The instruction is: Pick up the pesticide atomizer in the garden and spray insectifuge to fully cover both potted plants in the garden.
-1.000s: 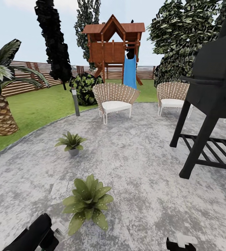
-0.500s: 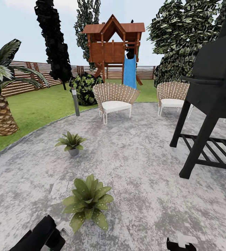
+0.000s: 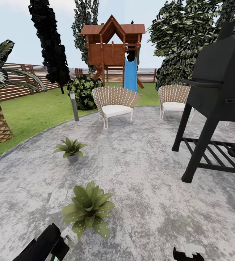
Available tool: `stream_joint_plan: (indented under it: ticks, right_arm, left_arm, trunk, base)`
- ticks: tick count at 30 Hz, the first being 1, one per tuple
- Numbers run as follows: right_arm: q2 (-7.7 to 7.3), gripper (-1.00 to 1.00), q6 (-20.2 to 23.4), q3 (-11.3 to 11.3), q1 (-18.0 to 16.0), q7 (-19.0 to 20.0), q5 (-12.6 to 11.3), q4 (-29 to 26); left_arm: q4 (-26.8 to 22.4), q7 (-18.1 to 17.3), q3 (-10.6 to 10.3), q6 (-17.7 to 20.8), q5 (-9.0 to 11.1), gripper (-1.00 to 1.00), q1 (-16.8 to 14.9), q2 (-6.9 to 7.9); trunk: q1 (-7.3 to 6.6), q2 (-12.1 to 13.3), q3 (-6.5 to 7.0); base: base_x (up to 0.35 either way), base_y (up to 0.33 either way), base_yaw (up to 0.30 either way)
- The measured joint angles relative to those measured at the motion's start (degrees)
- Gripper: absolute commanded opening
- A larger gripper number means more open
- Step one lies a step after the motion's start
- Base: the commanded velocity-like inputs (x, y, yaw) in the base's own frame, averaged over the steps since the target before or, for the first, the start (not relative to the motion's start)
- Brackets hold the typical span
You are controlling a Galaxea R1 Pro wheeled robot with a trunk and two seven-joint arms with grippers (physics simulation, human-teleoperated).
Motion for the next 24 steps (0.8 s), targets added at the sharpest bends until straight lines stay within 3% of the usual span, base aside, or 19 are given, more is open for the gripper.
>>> stream_joint_plan:
  ticks: [11,16,24]
  right_arm:
    - [0.00,1.00,0.0,0.0,0.0,0.1,-0.1,0.0]
    - [0.00,1.00,0.0,0.0,0.0,0.1,-0.1,0.0]
    - [-0.06,1.00,0.0,0.1,0.0,0.2,0.1,0.1]
  left_arm:
    - [0.0,0.2,0.3,0.1,0.0,-1.00,0.0,0.03]
    - [-0.2,0.2,0.3,0.2,0.0,-1.00,0.0,0.02]
    - [-0.6,0.2,0.3,0.1,0.0,-1.00,0.0,-0.01]
  trunk:
    - [0.00,0.0,0.00]
    - [-0.02,0.0,0.00]
    - [-0.04,0.0,0.00]
  base:
    - [-0.303,0.116,-0.023]
    - [-0.046,0.308,-0.220]
    - [0.045,0.278,-0.023]
